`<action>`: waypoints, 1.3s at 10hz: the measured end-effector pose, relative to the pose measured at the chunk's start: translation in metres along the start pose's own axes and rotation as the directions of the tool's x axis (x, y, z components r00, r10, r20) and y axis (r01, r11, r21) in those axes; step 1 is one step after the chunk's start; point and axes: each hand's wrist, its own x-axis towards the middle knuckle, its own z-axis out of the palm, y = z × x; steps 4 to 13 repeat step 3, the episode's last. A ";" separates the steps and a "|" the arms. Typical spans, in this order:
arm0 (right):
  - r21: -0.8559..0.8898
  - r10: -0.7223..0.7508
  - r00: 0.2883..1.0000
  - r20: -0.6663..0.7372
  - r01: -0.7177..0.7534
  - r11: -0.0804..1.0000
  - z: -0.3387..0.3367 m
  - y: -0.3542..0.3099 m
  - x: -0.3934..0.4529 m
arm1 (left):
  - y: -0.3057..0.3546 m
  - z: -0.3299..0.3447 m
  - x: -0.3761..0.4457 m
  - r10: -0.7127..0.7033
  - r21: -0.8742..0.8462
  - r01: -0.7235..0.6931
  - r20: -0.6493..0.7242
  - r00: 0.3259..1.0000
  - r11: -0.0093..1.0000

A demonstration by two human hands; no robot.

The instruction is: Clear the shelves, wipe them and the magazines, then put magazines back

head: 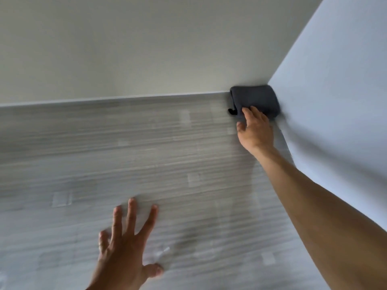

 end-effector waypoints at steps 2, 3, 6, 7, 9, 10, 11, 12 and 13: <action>0.044 -0.018 0.990 0.142 0.012 0.999 -0.001 0.014 0.003 | 0.011 -0.010 -0.005 -0.027 -0.010 0.027 0.063 0.998 1.000; 0.098 -0.070 0.997 0.038 0.066 0.993 0.000 0.014 -0.021 | 0.013 -0.011 -0.005 -0.032 -0.008 0.033 0.096 0.995 0.999; 0.098 -0.070 0.997 0.038 0.066 0.993 0.000 0.014 -0.021 | 0.013 -0.011 -0.005 -0.032 -0.008 0.033 0.096 0.995 0.999; 0.098 -0.070 0.997 0.038 0.066 0.993 0.000 0.014 -0.021 | 0.013 -0.011 -0.005 -0.032 -0.008 0.033 0.096 0.995 0.999; 0.098 -0.070 0.997 0.038 0.066 0.993 0.000 0.014 -0.021 | 0.013 -0.011 -0.005 -0.032 -0.008 0.033 0.096 0.995 0.999; 0.098 -0.070 0.997 0.038 0.066 0.993 0.000 0.014 -0.021 | 0.013 -0.011 -0.005 -0.032 -0.008 0.033 0.096 0.995 0.999; 0.098 -0.070 0.997 0.038 0.066 0.993 0.000 0.014 -0.021 | 0.013 -0.011 -0.005 -0.032 -0.008 0.033 0.096 0.995 0.999; 0.098 -0.070 0.997 0.038 0.066 0.993 0.000 0.014 -0.021 | 0.013 -0.011 -0.005 -0.032 -0.008 0.033 0.096 0.995 0.999; 0.098 -0.070 0.997 0.038 0.066 0.993 0.000 0.014 -0.021 | 0.013 -0.011 -0.005 -0.032 -0.008 0.033 0.096 0.995 0.999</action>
